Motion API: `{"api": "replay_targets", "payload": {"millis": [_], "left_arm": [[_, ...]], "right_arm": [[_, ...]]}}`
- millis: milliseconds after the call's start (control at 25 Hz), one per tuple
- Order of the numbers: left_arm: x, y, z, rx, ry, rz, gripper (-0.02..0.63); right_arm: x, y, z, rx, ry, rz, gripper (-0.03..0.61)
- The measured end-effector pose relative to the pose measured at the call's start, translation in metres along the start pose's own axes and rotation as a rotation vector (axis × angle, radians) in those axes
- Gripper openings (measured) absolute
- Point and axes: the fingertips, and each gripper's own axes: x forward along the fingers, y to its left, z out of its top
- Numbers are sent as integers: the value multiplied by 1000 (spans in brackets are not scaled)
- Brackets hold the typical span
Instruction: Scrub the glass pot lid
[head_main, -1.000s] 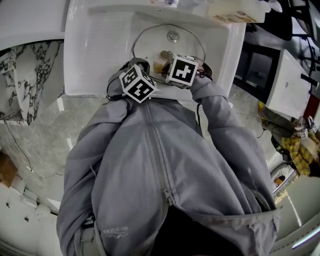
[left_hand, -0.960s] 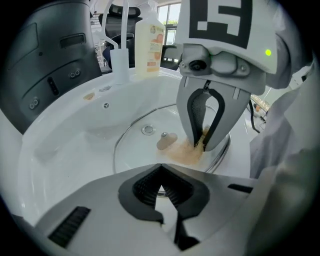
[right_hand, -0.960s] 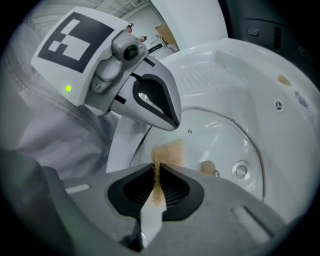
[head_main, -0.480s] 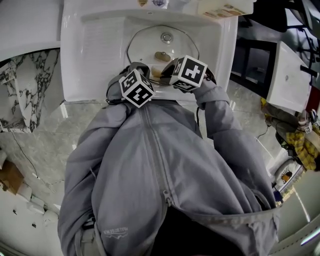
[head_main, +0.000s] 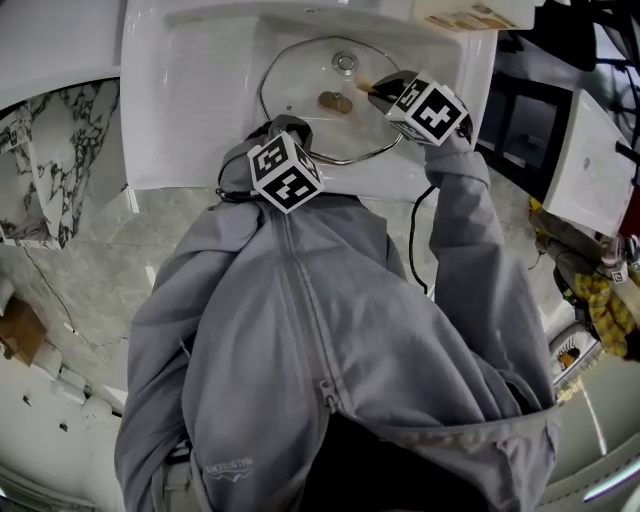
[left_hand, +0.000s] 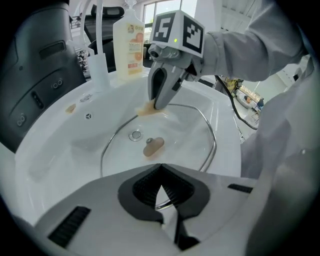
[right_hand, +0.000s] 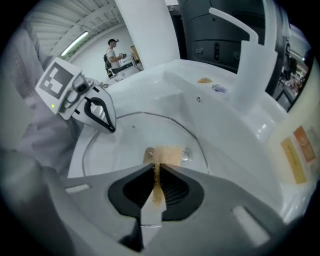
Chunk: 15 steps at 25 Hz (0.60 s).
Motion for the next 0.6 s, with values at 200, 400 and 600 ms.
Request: {"api": "replay_targets", "payload": {"millis": [200,400,600], "left_arm": [[0,1,0,-17,0,0,6],[-1,2,-2,-33,2,2,6],[-2,2,-4,-24,10,20,6]], "right_arm": [[11,-36,6,-149,42,-128,29],[35,-62,15,-390,135,-222,29],[62,-81,16,-549,223,-281,29]]}}
